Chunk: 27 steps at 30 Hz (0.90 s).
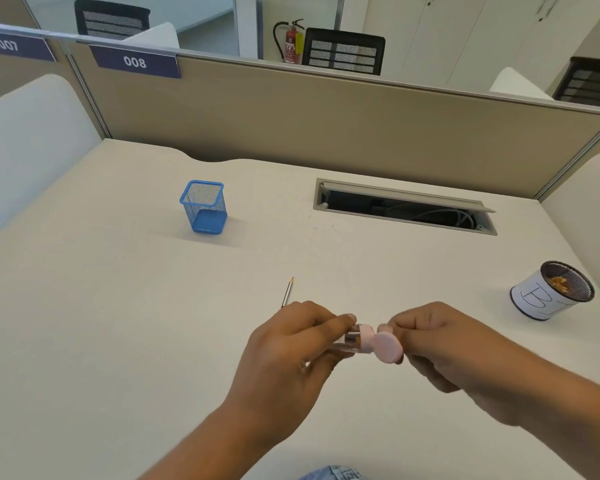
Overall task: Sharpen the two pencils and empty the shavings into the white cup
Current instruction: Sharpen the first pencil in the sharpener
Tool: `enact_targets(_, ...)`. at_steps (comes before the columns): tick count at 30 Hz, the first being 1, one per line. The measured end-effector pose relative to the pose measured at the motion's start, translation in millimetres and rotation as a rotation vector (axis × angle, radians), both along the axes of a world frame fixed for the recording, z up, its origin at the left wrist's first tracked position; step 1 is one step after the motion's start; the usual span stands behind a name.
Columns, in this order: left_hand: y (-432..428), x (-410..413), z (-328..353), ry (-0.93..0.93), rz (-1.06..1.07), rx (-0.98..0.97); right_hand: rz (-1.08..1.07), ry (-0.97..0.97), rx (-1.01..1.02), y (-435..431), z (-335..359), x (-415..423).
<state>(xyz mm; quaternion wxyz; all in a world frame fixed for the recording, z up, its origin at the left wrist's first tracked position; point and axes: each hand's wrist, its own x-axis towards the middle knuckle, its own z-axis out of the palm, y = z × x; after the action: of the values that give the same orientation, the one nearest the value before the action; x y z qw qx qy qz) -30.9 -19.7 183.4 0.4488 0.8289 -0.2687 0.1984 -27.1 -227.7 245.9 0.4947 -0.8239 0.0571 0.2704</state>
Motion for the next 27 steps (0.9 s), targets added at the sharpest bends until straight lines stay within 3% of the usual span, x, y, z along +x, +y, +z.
enact_targets(2,1,0,0,0.06,0.004,-0.052,0.075,-0.082,-0.048,0,-2,-1)
enact_targets(5,2,1,3,0.218,-0.01,-0.127,0.266,-0.521,-0.238,-1,-4,-6)
enact_targets(8,4,1,2,0.345,-0.039,-0.17,0.503,-0.996,-0.594,-6,-1,1)
enact_targets(11,3,3,2,0.328,-0.034,-0.179,0.551,-1.139,-0.632,-6,-6,2)
enact_targets(13,3,5,1,0.217,-0.017,-0.145,0.422,-0.933,-0.488,1,-9,0)
enact_targets(16,0,4,-5,0.043,0.005,-0.018,0.092,-0.172,-0.061,2,-10,5)
enact_targets(17,-1,3,-7,0.04,0.007,-0.001,0.066,-0.033,-0.014,1,-8,7)
enact_targets(18,-1,2,-8,0.066,0.008,-0.013,0.093,-0.014,-0.025,1,-7,8)
enact_targets(22,1,4,-7,0.254,0.008,-0.146,0.267,-0.445,-0.171,0,-9,3)
enact_targets(25,2,5,-4,0.332,-0.014,-0.21,0.477,-0.926,-0.507,-9,-8,6)
enact_targets(27,1,6,-2,0.335,-0.026,-0.217,0.53,-1.117,-0.622,-10,-11,9)
